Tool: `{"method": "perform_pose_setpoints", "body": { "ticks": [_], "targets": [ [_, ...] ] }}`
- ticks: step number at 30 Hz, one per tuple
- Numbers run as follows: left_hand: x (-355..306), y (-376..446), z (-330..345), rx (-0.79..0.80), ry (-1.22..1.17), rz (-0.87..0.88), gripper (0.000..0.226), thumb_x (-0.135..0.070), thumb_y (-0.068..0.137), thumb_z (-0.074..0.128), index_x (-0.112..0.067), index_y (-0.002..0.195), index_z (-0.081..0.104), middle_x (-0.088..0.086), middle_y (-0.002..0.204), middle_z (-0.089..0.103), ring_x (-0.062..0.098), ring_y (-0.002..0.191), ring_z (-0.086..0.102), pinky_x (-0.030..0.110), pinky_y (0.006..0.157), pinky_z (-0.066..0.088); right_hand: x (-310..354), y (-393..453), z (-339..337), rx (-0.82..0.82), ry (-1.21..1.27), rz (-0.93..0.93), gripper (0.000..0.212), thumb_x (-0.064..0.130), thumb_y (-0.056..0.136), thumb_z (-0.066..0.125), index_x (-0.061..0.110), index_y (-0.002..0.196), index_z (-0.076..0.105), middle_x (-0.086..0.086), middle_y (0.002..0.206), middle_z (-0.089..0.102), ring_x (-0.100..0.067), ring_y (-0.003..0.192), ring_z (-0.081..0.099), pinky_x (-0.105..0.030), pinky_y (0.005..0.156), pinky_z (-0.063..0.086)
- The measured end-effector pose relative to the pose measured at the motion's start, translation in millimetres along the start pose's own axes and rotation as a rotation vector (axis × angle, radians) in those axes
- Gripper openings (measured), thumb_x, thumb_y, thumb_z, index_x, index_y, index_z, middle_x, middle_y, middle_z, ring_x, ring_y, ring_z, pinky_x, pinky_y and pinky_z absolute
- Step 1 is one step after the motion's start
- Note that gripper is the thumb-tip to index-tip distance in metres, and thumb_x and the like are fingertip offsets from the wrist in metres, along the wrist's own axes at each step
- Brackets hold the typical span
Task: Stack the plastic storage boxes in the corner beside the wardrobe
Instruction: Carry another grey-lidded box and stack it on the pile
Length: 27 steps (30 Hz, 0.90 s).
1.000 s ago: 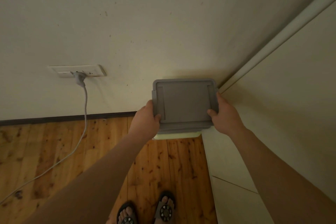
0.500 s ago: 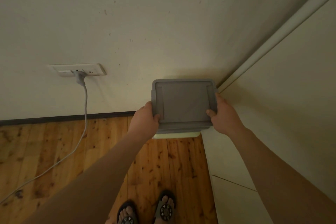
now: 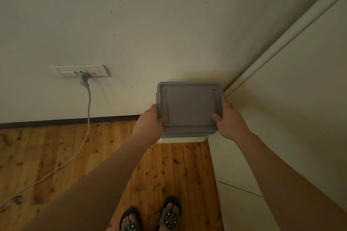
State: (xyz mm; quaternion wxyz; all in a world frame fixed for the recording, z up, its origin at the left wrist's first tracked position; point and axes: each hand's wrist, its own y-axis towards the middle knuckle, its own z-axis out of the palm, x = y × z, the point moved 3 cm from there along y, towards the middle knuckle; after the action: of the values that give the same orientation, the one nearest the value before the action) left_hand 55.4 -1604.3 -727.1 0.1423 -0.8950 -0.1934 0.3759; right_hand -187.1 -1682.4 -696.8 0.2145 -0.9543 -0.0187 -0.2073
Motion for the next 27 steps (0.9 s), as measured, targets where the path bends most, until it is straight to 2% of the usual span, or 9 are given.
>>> {"method": "perform_pose_setpoints", "body": {
  "ticks": [6, 11, 16, 20, 27],
  "targets": [
    [2.0, -2.2, 2.7, -0.007, -0.006, -0.008, 0.033, -0.025, 0.099, 0.054, -0.015, 0.129, 0.045, 0.004, 0.118, 0.061, 0.019, 0.104, 0.06, 0.03, 0.086, 0.051, 1.9, 2.6, -0.8, -0.009, -0.037, -0.03, 0.072, 0.027, 0.102, 0.048, 0.017, 0.158, 0.003, -0.014, 0.158, 0.023, -0.036, 0.136, 0.038, -0.042, 0.107, 0.036],
    [-0.8, -1.1, 1.5, 0.014, -0.002, -0.006, 0.034, -0.023, 0.099, 0.053, -0.014, 0.131, 0.044, 0.005, 0.119, 0.06, 0.022, 0.107, 0.06, 0.035, 0.09, 0.052, 0.3, 1.2, 1.4, -0.012, -0.017, -0.023, 0.072, 0.026, 0.102, 0.048, 0.018, 0.157, 0.003, -0.014, 0.156, 0.026, -0.036, 0.135, 0.038, -0.043, 0.107, 0.036],
    [-0.9, -2.4, 1.8, 0.014, 0.01, -0.009, 0.033, -0.024, 0.099, 0.053, -0.015, 0.129, 0.044, 0.004, 0.118, 0.06, 0.019, 0.104, 0.059, 0.033, 0.088, 0.052, -3.6, 1.0, 3.2, -0.001, -0.016, -0.022, 0.073, 0.028, 0.102, 0.047, 0.018, 0.158, 0.0, -0.014, 0.156, 0.026, -0.037, 0.135, 0.039, -0.044, 0.107, 0.038],
    [-0.3, -2.3, 0.5, 0.01, 0.015, -0.003, 0.035, -0.028, 0.099, 0.053, -0.017, 0.131, 0.043, 0.004, 0.118, 0.061, 0.02, 0.103, 0.061, 0.037, 0.089, 0.056, -5.2, -0.7, 3.6, 0.008, -0.026, -0.016, 0.073, 0.032, 0.102, 0.046, 0.02, 0.158, -0.001, -0.014, 0.155, 0.026, -0.036, 0.135, 0.039, -0.044, 0.107, 0.038],
    [-15.5, -6.7, -11.8, -0.072, 0.018, 0.022, 0.045, -0.031, 0.1, 0.049, -0.017, 0.142, 0.038, 0.003, 0.127, 0.055, 0.021, 0.109, 0.058, 0.037, 0.09, 0.053, -3.5, -5.4, -9.7, -0.036, -0.073, -0.042, 0.065, 0.037, 0.1, 0.046, 0.013, 0.154, 0.018, -0.015, 0.15, 0.033, -0.036, 0.131, 0.043, -0.045, 0.104, 0.042]
  ]
}}
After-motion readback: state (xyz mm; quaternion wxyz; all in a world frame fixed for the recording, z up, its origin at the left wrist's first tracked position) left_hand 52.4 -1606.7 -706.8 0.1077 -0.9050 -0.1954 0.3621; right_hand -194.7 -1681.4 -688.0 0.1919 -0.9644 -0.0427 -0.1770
